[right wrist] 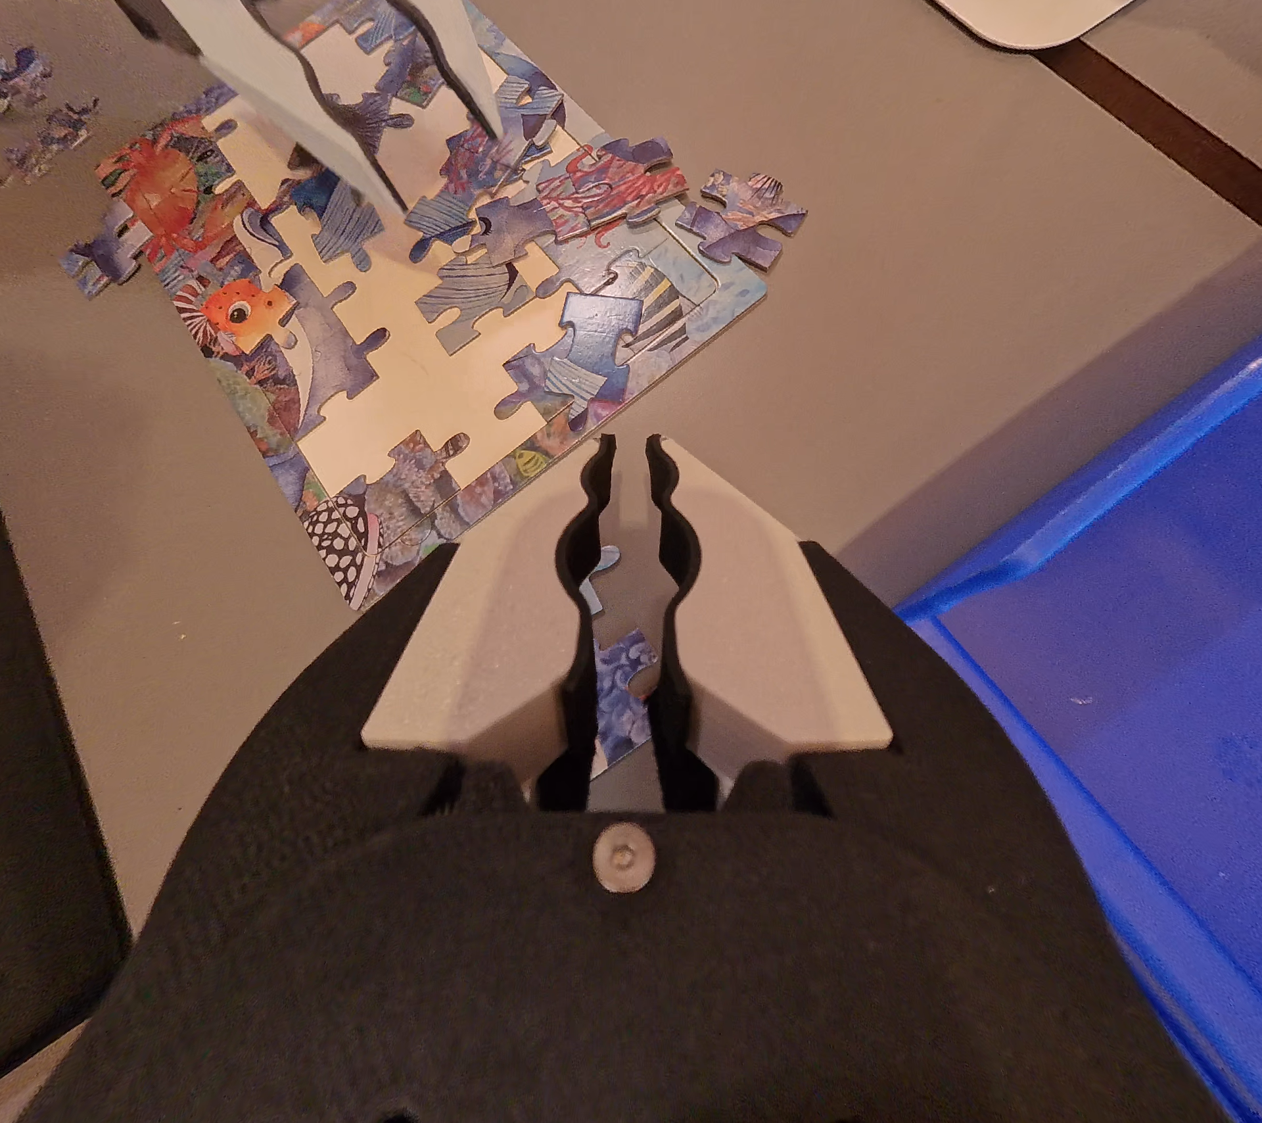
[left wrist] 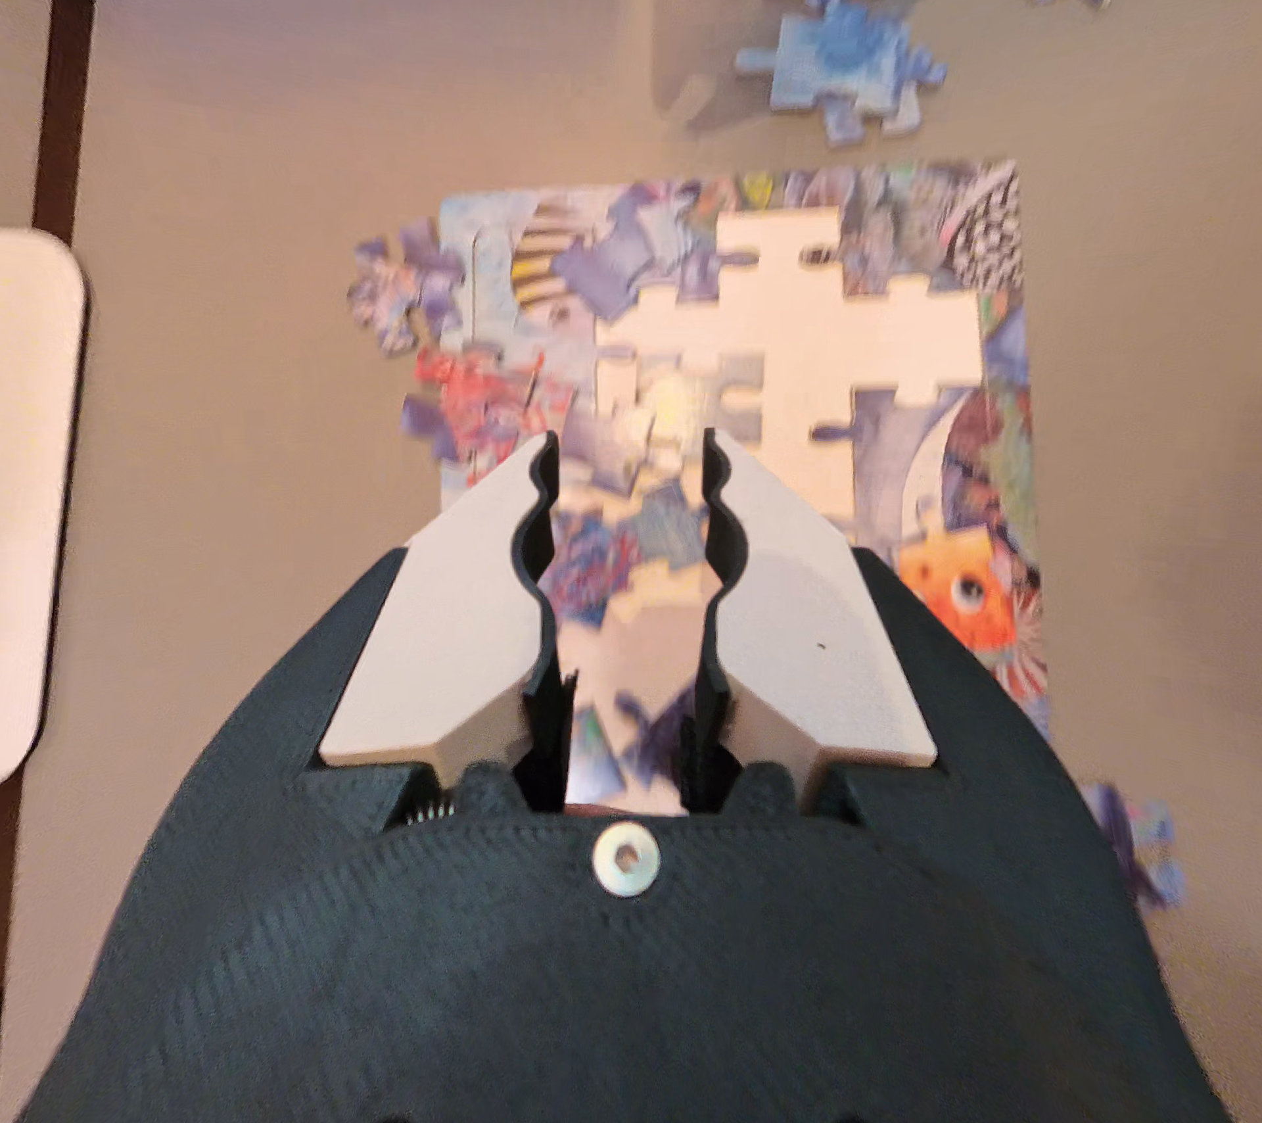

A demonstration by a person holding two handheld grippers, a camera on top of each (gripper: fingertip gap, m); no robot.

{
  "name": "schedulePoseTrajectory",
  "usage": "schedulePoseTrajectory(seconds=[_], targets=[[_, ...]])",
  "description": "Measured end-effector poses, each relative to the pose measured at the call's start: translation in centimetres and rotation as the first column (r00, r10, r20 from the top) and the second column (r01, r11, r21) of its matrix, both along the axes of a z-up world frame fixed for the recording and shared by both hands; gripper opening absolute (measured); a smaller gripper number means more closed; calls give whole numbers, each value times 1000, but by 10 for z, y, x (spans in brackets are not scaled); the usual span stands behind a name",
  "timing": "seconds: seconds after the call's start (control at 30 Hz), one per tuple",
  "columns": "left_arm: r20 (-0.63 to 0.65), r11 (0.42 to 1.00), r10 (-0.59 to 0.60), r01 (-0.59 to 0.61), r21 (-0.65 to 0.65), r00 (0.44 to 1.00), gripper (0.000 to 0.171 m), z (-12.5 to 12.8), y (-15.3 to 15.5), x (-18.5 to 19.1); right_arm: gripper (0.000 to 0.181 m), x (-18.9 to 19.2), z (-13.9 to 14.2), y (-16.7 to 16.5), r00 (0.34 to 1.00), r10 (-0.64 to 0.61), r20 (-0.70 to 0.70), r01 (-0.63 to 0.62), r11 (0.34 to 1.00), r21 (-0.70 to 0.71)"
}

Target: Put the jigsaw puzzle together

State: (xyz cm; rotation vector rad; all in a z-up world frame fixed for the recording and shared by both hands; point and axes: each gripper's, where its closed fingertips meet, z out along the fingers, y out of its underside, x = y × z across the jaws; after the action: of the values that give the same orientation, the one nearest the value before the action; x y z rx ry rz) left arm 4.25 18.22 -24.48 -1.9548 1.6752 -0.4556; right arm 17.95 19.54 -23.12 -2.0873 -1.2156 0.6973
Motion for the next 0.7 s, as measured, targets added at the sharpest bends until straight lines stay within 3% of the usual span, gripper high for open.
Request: schedulePoseTrajectory(seconds=[0.13, 0.23, 0.5, 0.7], targets=[[-71, 1000, 19, -17, 20, 997, 47, -4, -13, -58, 9, -1, -2, 0, 1000, 4, 5, -4, 1000, -4], [-74, 1000, 13, -13, 1, 997, 49, -13, -33, -80, 9, -3, -7, -2, 1000, 12, 20, -12, 1000, -9], [-55, 1000, 1, -1, -3, 998, 50, -37, -59, -76, 9, -8, -15, -5, 999, 33, 43, -32, 999, -21], [-30, 999, 41, -41, 0, 999, 33, -43, -57, -73, 9, -7, -14, -4, 999, 30, 39, -30, 999, -19]])
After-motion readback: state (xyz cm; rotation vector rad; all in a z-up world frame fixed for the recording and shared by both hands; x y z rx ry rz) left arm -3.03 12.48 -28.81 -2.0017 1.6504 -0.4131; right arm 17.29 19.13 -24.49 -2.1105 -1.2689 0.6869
